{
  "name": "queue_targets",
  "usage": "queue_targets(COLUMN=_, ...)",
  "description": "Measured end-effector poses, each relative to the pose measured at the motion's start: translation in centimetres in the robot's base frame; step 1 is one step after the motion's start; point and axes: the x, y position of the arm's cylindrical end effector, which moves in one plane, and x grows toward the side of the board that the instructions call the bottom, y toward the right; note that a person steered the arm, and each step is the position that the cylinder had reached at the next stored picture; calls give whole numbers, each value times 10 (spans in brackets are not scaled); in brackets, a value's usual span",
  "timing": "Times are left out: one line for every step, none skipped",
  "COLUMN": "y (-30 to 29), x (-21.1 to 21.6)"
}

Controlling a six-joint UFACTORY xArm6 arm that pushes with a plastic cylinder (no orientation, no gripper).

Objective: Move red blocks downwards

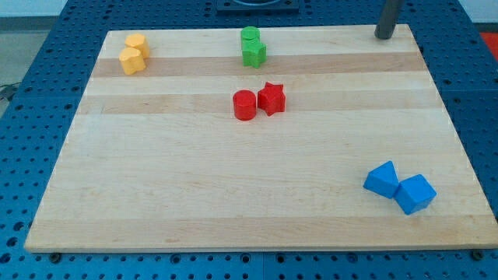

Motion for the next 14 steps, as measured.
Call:
queue_targets(y=-51, x=44)
queue_targets(y=-58, x=102)
queue_targets(y=-77, x=103)
queue_targets(y=-150, x=107)
queue_targets(y=-150, x=107)
queue_targets(y=-151, x=107)
queue_targets(y=-160, x=107)
queue_targets(y=-181, x=123)
queue_targets(y=-192, x=133)
queue_targets(y=-198, x=135)
queue_targets(y=-200, x=136)
queue_targets(y=-209, x=148)
queue_targets(y=-210, x=154)
queue_targets(y=-219, x=131)
